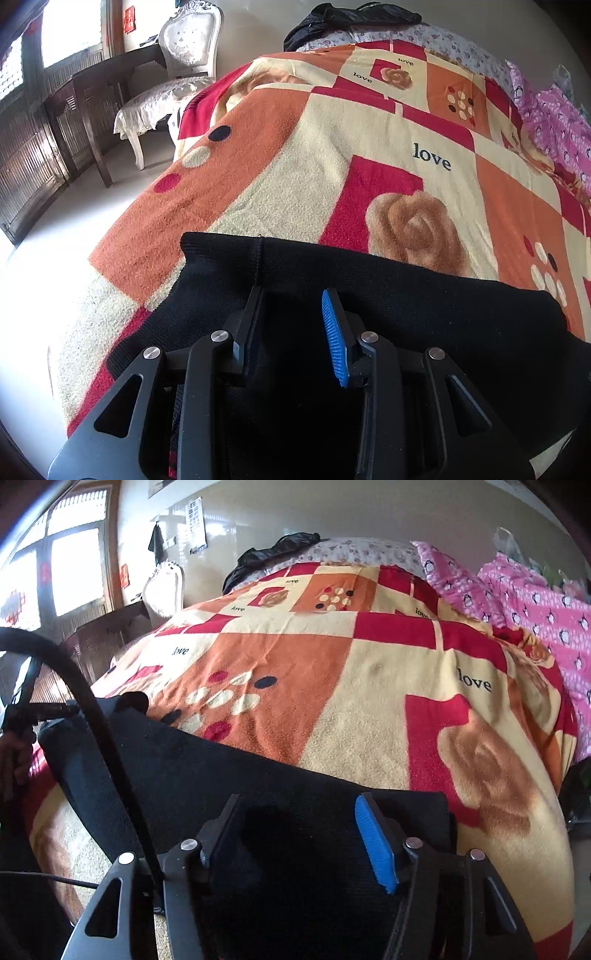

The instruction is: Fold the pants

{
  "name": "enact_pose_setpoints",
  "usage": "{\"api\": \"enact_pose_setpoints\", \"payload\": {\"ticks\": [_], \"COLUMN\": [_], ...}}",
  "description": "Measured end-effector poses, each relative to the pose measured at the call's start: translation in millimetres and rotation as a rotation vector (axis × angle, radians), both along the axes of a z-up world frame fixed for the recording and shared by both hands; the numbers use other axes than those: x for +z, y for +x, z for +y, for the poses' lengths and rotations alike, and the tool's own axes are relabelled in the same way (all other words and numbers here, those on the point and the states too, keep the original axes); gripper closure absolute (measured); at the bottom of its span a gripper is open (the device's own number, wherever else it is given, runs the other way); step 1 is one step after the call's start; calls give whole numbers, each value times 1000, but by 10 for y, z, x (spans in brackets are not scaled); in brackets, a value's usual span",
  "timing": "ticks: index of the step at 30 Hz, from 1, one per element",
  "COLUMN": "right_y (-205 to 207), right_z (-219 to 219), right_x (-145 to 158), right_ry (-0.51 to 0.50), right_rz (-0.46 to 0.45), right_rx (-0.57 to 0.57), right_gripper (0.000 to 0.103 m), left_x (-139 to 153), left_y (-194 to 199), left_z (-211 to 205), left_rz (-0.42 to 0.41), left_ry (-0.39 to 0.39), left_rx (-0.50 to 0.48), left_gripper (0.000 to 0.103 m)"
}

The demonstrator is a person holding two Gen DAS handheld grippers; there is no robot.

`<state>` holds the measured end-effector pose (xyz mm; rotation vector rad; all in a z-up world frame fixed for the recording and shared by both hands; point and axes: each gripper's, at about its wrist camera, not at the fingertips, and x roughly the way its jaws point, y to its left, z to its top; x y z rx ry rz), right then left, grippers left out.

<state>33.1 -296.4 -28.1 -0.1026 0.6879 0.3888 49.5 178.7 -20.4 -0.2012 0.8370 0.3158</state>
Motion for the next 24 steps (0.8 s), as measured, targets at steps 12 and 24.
{"api": "enact_pose_setpoints", "payload": {"ticks": [12,24], "right_y": [12,86], "right_z": [132,48], "right_x": [-1,-2], "right_ry": [-75,-93], "right_rz": [22,61], "right_rx": [9,-5], "right_gripper": [27,26], "left_x": [5,0], "left_y": [-42,-56], "left_z": [26,37], "left_rz": [-15,-24], "left_ry": [-35,-47], "left_rx": [-3,-9], "left_gripper": [72,71]}}
